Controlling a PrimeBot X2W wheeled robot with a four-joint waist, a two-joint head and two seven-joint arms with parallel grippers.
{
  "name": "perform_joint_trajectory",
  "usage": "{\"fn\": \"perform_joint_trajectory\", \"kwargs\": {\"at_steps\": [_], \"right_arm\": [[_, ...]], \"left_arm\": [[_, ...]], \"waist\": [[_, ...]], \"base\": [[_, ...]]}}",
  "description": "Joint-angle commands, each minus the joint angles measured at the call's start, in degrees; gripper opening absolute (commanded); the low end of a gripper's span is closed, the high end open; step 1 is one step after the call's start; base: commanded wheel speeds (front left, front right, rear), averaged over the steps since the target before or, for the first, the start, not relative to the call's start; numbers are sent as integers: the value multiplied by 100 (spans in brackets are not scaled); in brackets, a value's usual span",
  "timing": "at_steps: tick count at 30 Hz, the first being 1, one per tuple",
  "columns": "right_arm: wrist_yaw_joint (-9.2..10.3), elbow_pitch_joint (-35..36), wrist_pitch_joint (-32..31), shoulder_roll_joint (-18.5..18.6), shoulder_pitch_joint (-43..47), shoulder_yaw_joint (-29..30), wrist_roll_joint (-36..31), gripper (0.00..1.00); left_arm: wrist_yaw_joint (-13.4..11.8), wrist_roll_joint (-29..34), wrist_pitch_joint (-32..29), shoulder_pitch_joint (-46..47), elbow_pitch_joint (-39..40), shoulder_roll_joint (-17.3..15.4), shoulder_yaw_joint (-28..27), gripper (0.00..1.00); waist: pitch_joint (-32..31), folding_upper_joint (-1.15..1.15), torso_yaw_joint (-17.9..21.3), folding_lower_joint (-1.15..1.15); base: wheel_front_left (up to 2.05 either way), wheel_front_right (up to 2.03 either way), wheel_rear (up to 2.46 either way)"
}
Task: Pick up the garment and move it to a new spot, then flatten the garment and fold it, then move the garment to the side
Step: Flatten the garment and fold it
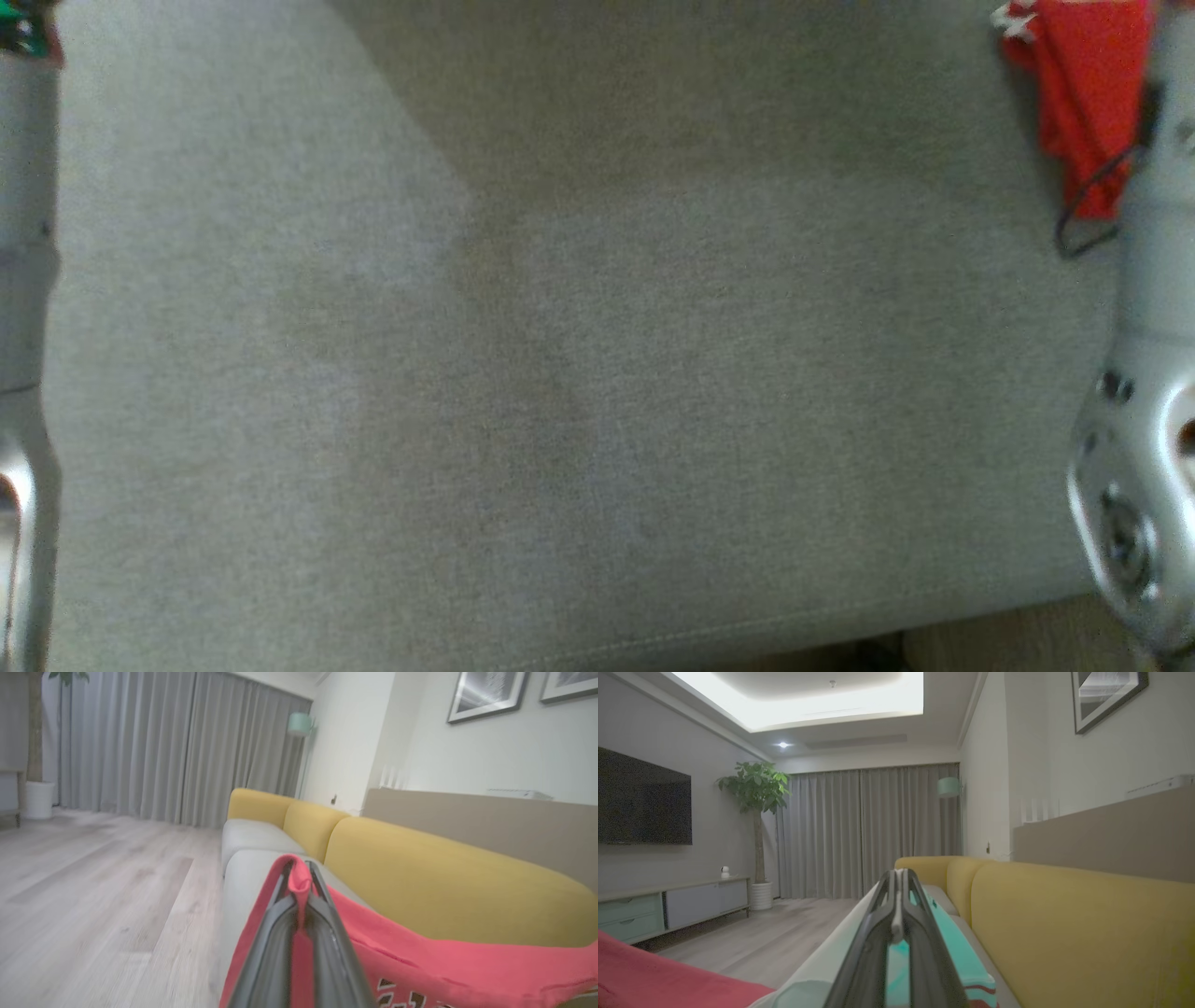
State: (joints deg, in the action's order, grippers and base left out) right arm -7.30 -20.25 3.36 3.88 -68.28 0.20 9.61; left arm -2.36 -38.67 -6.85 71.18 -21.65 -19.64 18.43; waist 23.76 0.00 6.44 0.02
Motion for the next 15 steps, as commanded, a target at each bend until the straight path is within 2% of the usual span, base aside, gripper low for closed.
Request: {"fn": "perform_joint_trajectory", "kwargs": {"at_steps": [1, 8, 15], "right_arm": [[-19, 102, 136, -100, 318, -174, 118, 0], [-19, -66, 561, -100, 1563, -674, 495, 0], [-19, 151, 676, -100, 2880, -592, 759, 0]], "left_arm": [[55, 26, 198, -30, -91, -185, -146, 0], [372, -142, 825, -1007, -831, 84, -32, 0], [511, -324, 1306, -2130, -815, 256, 13, 0]], "waist": [[549, 0, -6, -2], [751, 0, -84, -2], [313, 0, -225, -2]], "base": [[0, 0, 0], [0, 0, 0], [0, 0, 0]]}}
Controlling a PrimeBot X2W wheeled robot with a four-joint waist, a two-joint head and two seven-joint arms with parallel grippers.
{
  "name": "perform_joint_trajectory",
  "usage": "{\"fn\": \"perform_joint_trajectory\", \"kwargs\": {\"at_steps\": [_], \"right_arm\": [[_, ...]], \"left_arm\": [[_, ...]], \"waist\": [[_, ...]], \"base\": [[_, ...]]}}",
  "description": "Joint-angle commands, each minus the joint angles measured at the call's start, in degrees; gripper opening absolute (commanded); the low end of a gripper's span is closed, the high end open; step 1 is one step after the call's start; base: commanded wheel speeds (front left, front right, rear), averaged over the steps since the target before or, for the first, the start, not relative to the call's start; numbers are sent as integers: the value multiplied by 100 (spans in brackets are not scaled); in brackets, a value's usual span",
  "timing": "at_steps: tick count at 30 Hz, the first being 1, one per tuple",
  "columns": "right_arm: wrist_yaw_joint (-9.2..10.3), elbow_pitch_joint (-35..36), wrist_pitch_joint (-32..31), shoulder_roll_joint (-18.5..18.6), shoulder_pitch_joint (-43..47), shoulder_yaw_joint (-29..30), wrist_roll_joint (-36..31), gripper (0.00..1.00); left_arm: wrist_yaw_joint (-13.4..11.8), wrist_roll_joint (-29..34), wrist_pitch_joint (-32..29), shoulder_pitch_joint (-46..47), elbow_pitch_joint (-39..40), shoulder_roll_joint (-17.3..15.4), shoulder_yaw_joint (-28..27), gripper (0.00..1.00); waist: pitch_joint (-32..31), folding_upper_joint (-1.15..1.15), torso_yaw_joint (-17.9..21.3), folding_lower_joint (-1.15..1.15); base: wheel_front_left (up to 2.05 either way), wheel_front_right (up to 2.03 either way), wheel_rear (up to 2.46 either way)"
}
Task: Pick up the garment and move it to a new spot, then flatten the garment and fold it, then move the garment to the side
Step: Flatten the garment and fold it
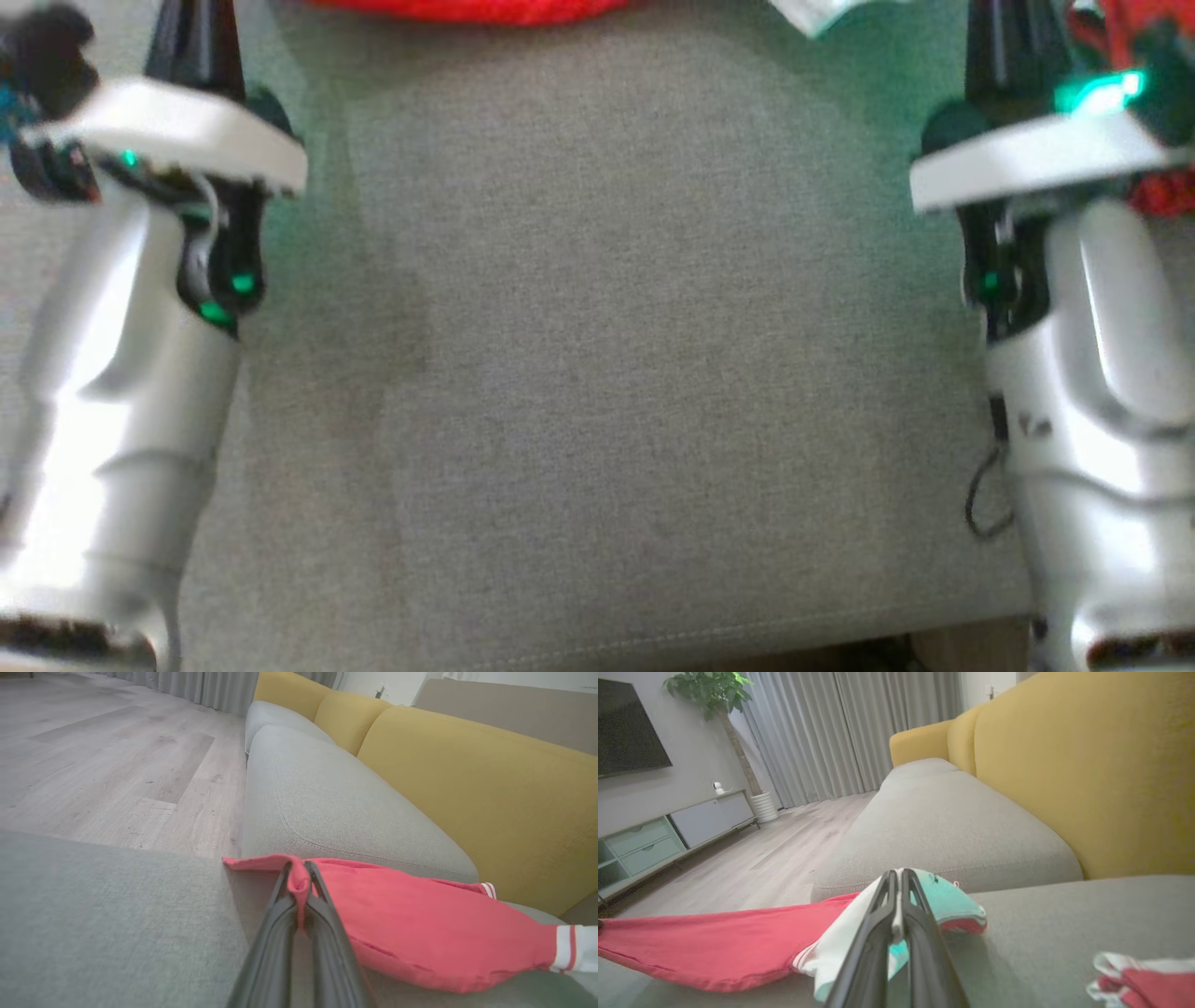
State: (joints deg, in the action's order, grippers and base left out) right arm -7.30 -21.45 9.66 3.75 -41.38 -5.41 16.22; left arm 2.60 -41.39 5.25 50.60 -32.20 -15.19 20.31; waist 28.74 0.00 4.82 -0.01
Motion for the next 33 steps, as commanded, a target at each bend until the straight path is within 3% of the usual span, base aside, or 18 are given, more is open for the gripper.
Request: {"fn": "perform_joint_trajectory", "kwargs": {"at_steps": [1, 11, 24, 29, 33], "right_arm": [[-19, 354, 26, -87, 390, 18, 165, 0], [-19, 1672, -452, -87, 2447, 316, 483, 0], [-19, 3484, -1413, -87, 5424, 306, 709, 0], [-19, 3739, -1543, -87, 5939, 278, 784, 0], [-19, 3574, -1529, -87, 5894, 336, 767, 0]], "left_arm": [[-6, -79, 161, -259, 290, -182, -192, 0], [-220, -227, 321, -2284, 1340, -250, -76, 0], [-1040, -539, 76, -5391, 3465, -656, -88, 0], [-1213, -724, 56, -6004, 3846, -629, -125, 0], [-1199, -913, 0, -6064, 3722, -481, -89, 0]], "waist": [[-276, 0, -82, 1], [-1381, 0, -125, 1], [-2852, 0, -41, 1], [-2938, 0, -111, 1], [-2917, 0, -185, 1]], "base": [[0, 0, 0], [0, 0, 0], [0, 0, 0], [0, 0, 0], [0, 0, 0]]}}
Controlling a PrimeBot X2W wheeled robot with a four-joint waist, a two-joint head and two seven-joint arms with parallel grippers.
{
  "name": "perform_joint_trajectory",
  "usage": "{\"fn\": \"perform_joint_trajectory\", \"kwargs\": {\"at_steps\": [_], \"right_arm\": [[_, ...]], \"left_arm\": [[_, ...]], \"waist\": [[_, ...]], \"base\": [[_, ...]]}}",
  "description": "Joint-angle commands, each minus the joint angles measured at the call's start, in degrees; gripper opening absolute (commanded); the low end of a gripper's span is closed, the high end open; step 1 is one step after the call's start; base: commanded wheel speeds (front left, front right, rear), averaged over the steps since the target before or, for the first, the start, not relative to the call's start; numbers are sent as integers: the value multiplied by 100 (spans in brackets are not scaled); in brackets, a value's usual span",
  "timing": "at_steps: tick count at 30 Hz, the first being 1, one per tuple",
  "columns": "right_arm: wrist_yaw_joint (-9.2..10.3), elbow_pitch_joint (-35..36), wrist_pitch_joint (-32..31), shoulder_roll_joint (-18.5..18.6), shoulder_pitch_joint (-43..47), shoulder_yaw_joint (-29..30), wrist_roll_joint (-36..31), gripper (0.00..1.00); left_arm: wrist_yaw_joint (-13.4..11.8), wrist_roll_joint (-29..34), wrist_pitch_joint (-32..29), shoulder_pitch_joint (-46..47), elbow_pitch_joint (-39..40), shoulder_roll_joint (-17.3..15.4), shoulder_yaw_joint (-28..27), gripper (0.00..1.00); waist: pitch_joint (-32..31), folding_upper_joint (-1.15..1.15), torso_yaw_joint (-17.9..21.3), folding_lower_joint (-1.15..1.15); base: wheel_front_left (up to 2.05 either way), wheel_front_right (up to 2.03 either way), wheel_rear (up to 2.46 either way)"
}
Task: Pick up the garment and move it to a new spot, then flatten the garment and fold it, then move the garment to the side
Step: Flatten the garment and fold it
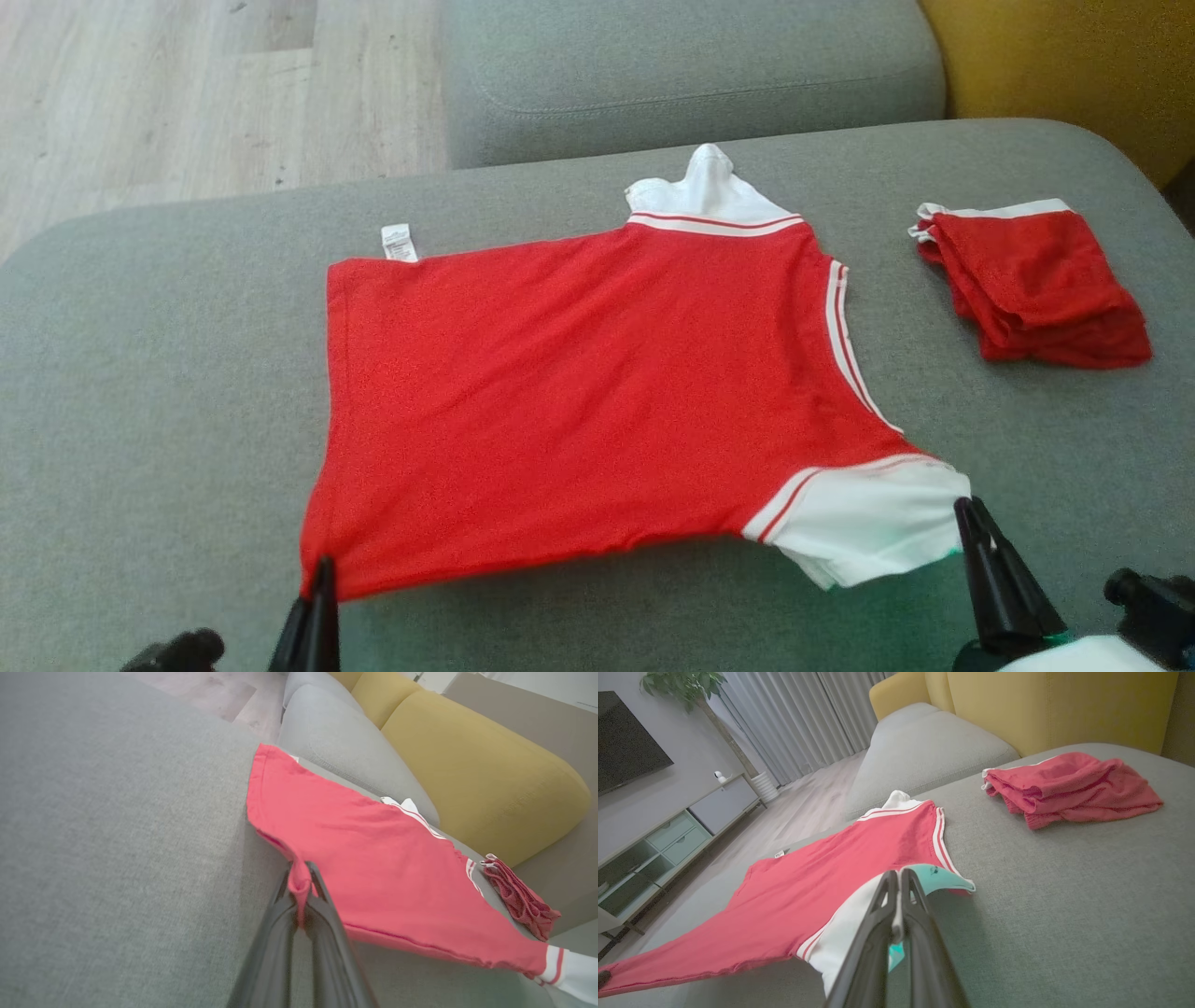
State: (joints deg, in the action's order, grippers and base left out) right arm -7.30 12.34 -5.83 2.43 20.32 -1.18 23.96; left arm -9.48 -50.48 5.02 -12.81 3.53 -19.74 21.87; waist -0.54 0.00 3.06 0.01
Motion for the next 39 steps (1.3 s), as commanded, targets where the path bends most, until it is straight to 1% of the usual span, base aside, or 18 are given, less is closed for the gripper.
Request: {"fn": "perform_joint_trajectory", "kwargs": {"at_steps": [1, 4, 8, 14, 18, 19, 25, 31, 35, 36, 37, 38, 39], "right_arm": [[-19, 122, 24, 45, -332, -72, -22, 0], [-19, -139, 52, 45, -563, -36, -30, 0], [-19, -535, 110, 45, -1035, 8, -1, 0], [-19, -1266, 224, 45, -2014, 102, -44, 0], [-19, -1857, 321, 44, -2739, 114, -99, 0], [-19, -1857, 321, 44, -2739, 114, -99, 0], [-19, -2814, 490, 44, -3712, 76, -252, 0], [-19, -3715, 672, 44, -4381, 50, -433, 0], [-19, -4255, 684, 44, -4711, -22, -481, 0], [-19, -4386, 700, 44, -4791, -41, -474, 0], [-19, -4513, 737, 44, -4878, -53, -464, 0], [-19, -4924, 845, 44, -5171, -113, -454, 58], [-19, -5081, 875, 44, -5278, -132, -445, 97]], "left_arm": [[28, -40, -6, 304, 86, 8, -221, 0], [71, -105, -75, 474, -112, 109, -161, 0], [131, -351, -151, 796, -275, 326, -213, 0], [206, -819, -298, 1497, -582, 727, -374, 0], [168, -952, -266, 1984, -963, 928, -506, 0], [168, -952, -266, 1984, -963, 928, -506, 0], [144, -1015, -221, 2537, -1599, 1071, -612, 0], [229, -973, -154, 2926, -2110, 1137, -595, 0], [255, -939, -103, 3093, -2357, 1167, -581, 0], [264, -922, -82, 3126, -2404, 1171, -573, 15], [276, -902, -57, 3155, -2444, 1176, -563, 45], [296, -833, 16, 3225, -2545, 1176, -531, 100], [300, -795, 41, 3240, -2571, 1164, -511, 100]], "waist": [[27, 0, -30, -1], [75, 0, -90, -1], [210, 0, -152, -1], [478, 0, -261, -1], [693, 0, -294, -1], [693, 0, -294, -1], [979, 0, -331, -1], [1134, 0, -372, -1], [1184, 0, -386, -1], [1189, 0, -391, -1], [1193, 0, -395, -1], [1203, 0, -403, -1], [1202, 0, -406, -1]], "base": [[0, 0, 0], [0, 0, 0], [0, 0, 0], [0, 0, 0], [0, 0, 0], [0, 0, 0], [0, 0, 0], [0, 0, 0], [0, 0, 0], [0, 0, 0], [0, 0, 0], [0, 0, 0], [0, 0, 0]]}}
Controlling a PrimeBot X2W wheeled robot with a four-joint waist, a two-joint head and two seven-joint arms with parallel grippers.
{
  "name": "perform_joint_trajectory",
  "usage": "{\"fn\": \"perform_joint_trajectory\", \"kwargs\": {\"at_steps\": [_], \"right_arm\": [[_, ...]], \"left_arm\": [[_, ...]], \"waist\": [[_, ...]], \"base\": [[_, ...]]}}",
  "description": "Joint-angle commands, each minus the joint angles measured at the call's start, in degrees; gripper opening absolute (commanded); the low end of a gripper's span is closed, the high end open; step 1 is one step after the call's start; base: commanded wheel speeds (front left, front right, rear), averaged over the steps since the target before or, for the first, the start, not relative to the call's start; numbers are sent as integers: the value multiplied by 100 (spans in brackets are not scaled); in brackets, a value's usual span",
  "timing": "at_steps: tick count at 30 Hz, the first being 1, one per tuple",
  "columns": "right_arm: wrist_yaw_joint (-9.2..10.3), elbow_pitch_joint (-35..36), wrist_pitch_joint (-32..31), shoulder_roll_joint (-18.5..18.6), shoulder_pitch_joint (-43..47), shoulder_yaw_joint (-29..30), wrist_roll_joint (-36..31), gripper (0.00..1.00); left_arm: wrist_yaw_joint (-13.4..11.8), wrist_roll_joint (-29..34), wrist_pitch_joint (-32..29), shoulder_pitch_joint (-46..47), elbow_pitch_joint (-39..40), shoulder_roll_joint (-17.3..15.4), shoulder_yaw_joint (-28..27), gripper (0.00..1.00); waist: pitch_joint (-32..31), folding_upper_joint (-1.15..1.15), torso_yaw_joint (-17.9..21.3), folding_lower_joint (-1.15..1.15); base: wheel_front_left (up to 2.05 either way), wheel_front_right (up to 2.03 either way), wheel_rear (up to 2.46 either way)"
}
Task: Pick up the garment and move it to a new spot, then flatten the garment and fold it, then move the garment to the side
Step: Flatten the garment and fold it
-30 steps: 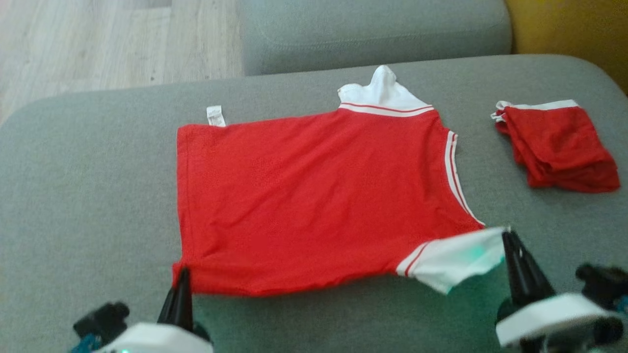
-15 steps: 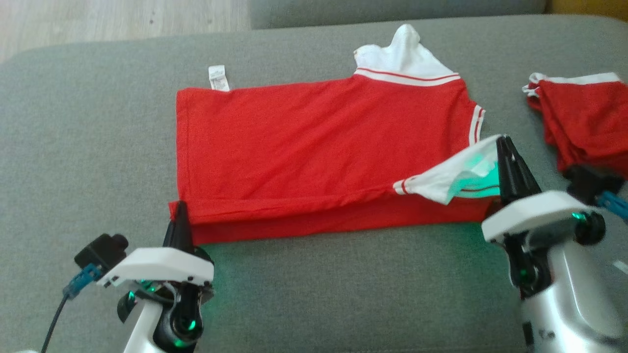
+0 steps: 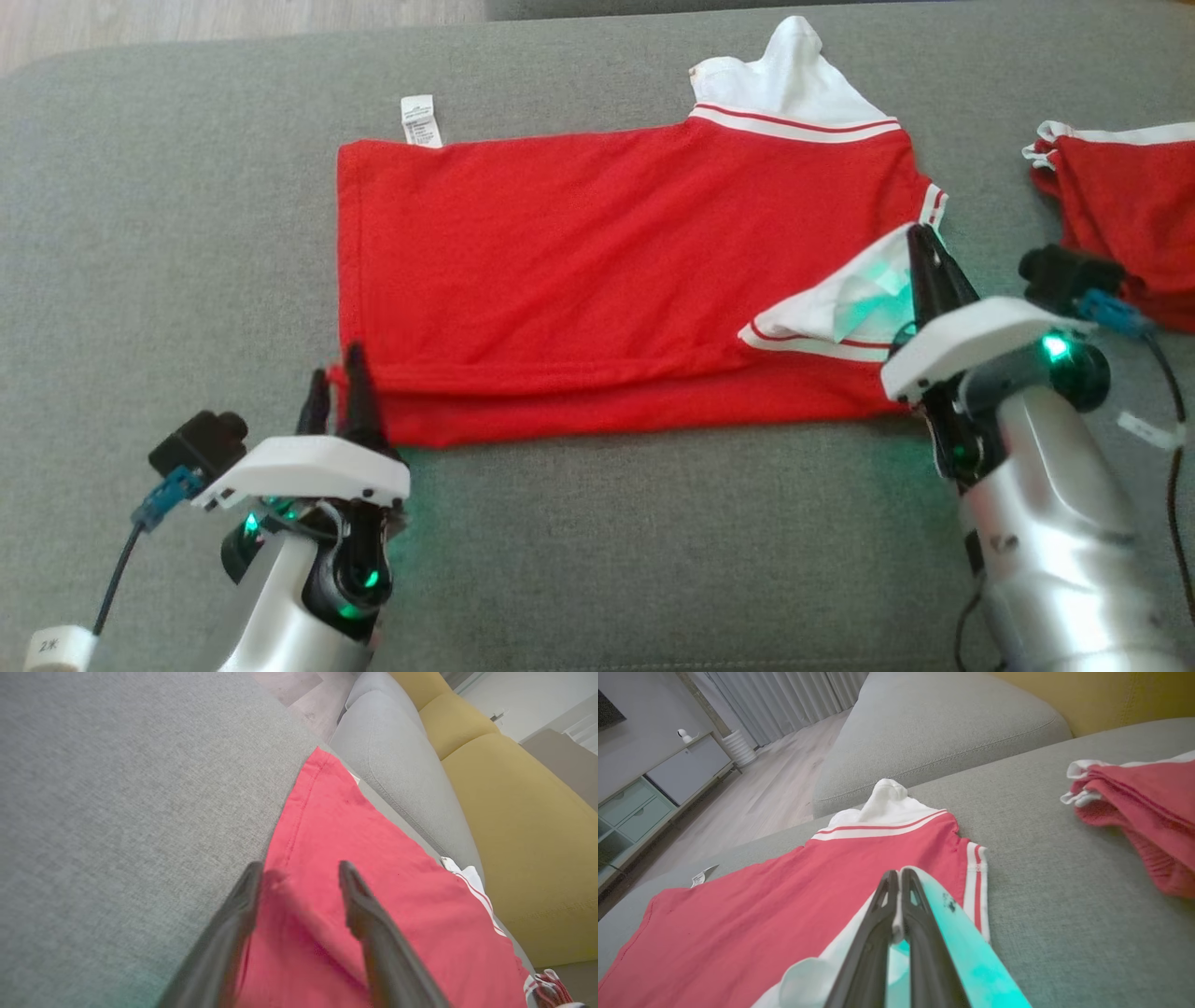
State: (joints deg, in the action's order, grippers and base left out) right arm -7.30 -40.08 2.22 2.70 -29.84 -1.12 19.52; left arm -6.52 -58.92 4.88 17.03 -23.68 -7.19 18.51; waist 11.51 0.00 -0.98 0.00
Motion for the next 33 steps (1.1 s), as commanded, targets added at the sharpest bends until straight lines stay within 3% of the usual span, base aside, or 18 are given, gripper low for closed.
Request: {"fn": "perform_joint_trajectory", "kwargs": {"at_steps": [1, 8, 15, 19, 26, 33], "right_arm": [[-19, -7, 98, 18, -372, -146, -2, 100], [-19, -850, 556, 18, -971, -3, -186, 100], [-19, -895, 855, 18, -864, 122, -507, 100], [-19, -580, 801, 18, -459, 208, -716, 100], [-19, 331, 422, 18, 430, 299, -921, 100], [-19, 1537, -209, 18, 1367, 325, -765, 100]], "left_arm": [[15, 81, 75, 263, 134, -103, -155, 100], [69, 245, 190, 40, 347, -254, -58, 100], [-40, 263, -32, -783, 1046, -623, 17, 100], [-199, 226, -357, -1167, 1332, -762, 138, 100], [-445, 17, -638, -1296, 1372, -707, 102, 100], [-482, -185, -670, -1133, 1125, -648, -84, 100]], "waist": [[-6, 0, -8, 0], [-175, 0, -70, 0], [-478, 0, 2, 0], [-592, 0, 49, 0], [-550, 0, 223, 0], [-315, 0, 437, 0]], "base": [[0, 0, 0], [0, 0, 0], [0, 0, 0], [0, 0, 0], [0, 0, 0], [0, 0, 0]]}}
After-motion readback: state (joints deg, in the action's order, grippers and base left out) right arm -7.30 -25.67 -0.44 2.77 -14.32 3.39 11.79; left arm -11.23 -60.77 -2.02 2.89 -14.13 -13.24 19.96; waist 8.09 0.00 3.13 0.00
